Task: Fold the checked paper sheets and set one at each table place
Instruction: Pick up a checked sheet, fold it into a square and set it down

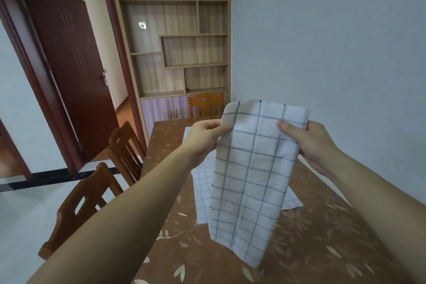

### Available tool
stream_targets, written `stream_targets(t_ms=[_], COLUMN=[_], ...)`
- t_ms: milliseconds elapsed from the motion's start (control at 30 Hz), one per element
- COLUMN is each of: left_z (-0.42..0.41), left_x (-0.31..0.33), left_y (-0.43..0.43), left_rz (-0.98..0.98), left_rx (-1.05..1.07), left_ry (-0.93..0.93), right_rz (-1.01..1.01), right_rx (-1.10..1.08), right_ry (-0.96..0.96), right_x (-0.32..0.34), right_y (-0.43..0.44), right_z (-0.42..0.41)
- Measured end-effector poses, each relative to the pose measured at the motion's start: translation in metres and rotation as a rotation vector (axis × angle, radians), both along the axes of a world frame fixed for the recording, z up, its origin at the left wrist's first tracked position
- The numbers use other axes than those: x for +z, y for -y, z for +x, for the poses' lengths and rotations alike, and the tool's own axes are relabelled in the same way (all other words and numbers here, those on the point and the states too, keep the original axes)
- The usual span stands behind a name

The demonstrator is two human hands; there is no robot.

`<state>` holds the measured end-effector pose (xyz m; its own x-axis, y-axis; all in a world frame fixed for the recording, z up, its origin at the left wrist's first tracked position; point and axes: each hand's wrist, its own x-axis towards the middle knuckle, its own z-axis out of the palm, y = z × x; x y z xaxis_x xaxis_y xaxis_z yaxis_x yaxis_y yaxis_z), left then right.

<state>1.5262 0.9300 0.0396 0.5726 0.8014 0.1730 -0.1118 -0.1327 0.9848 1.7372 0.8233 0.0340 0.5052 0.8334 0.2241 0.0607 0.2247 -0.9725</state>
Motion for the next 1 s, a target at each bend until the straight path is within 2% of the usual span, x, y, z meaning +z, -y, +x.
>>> stream_targets(t_ms=[200,633,800,933,1000], left_z=[-0.003,-0.004,0.001,0.006,0.008], left_x=[0.000,-0.002,-0.010,-0.016,-0.014], left_y=[0.003,0.002,0.007,0.007,0.008], left_rz=[0.004,0.033,0.035,0.070,0.075], left_rx=[0.023,0.054,-0.022,0.016,0.056], left_ry=[0.002,0.018,-0.019,-0.046,-0.009], right_rz=[0.009,-0.001,0.011,0.007,-0.005], right_rx=[-0.031,-0.130,-0.163,-0.172,-0.099], right_ry=[0.002,0.128,0.071,0.041,0.011], right_x=[0.009,0.019,0.020,0.022,0.022], right_y=[0.001,0.004,0.004,0.006,0.009], right_z=[-0.006,-0.009,-0.008,-0.005,-0.002])
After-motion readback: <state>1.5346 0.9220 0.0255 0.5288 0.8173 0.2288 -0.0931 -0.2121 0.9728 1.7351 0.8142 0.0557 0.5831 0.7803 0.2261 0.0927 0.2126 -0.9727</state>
